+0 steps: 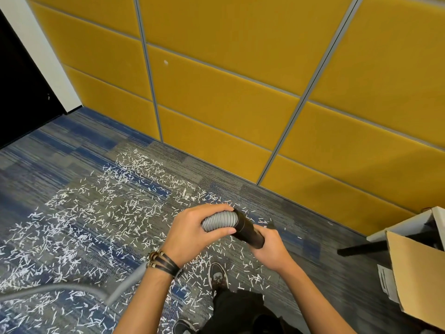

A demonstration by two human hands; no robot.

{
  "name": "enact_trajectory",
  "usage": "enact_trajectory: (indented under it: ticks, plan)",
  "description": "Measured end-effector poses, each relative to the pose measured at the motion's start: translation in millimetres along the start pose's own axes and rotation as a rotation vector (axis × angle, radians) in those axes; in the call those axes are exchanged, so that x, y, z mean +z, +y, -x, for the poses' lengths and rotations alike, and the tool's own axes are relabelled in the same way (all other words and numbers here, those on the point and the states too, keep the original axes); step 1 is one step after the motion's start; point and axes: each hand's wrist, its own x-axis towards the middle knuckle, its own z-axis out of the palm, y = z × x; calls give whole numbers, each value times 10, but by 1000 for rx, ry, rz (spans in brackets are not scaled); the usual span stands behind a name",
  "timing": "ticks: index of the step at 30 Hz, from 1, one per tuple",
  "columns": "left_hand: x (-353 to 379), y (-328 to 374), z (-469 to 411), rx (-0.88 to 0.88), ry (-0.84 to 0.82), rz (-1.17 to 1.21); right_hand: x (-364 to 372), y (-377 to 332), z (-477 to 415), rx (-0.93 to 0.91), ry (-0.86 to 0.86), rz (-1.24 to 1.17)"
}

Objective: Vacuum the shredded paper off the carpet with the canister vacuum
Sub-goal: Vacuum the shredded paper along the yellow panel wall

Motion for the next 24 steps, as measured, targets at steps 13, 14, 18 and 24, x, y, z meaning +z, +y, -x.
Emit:
enact_trajectory:
  ticks: [13, 14, 18, 24]
  plan:
    - [-130, 0, 138, 62, 72, -48, 77, -262, -31, -8, -5, -35]
    - [-161, -16, 147, 58, 71, -29, 101, -281, -22, -7, -10, -43]
    - [-258, -69, 200, 53, 54, 25, 177, -329, 103, -8, -18, -52]
    - [-151, -77, 214, 44, 103, 55, 63, -305, 127, 26, 31, 31]
